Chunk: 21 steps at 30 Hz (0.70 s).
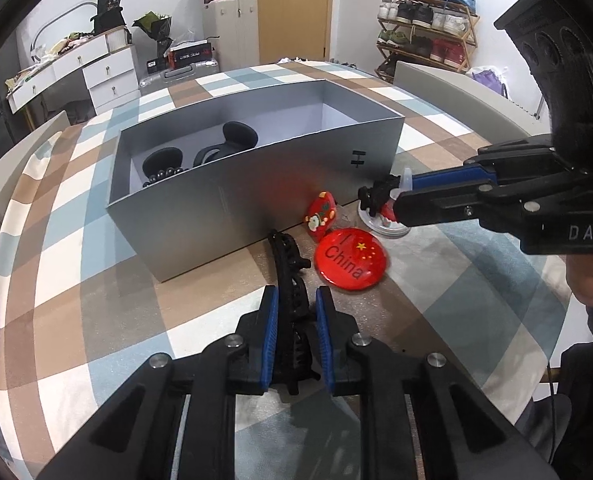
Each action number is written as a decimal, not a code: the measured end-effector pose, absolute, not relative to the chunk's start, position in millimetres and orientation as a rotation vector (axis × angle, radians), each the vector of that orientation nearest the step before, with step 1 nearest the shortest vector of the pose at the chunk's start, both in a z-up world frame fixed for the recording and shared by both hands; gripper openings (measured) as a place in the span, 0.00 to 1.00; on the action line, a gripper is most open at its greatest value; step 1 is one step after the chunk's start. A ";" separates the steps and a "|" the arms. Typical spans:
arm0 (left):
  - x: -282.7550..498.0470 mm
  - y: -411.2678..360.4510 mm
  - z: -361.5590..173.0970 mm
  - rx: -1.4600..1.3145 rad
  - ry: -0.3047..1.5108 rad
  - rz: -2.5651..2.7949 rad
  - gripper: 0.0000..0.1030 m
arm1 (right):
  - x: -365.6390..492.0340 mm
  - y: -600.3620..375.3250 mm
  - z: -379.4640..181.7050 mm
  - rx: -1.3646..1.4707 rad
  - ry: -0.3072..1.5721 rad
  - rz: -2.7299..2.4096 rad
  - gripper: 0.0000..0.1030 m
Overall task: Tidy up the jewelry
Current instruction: 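Grasp a black claw clip with the left gripper while the right gripper grasps the clear red-lidded jar, then carry the claw clip and jar into the grey box while the right gripper releases the jar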
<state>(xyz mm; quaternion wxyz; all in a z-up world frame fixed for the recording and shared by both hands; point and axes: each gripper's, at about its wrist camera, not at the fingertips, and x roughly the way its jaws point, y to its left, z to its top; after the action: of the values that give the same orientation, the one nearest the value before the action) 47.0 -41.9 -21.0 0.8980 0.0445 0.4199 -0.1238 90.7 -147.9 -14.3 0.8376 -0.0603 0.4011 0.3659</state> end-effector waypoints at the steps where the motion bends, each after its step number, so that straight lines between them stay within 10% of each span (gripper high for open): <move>1: 46.4 -43.4 -20.6 0.098 0.866 -0.254 0.13 | 89.8 -148.3 -13.3 -0.130 0.845 0.777 0.17; 21: 35.0 -45.0 8.4 0.078 0.759 -0.283 0.13 | 88.6 -169.7 17.9 -0.027 0.716 0.752 0.17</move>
<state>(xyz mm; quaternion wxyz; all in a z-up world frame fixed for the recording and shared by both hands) 35.0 -45.0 8.4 0.9184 0.0381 0.3690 -0.1377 88.6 -169.7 17.9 0.8681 -0.0129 0.3421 0.3594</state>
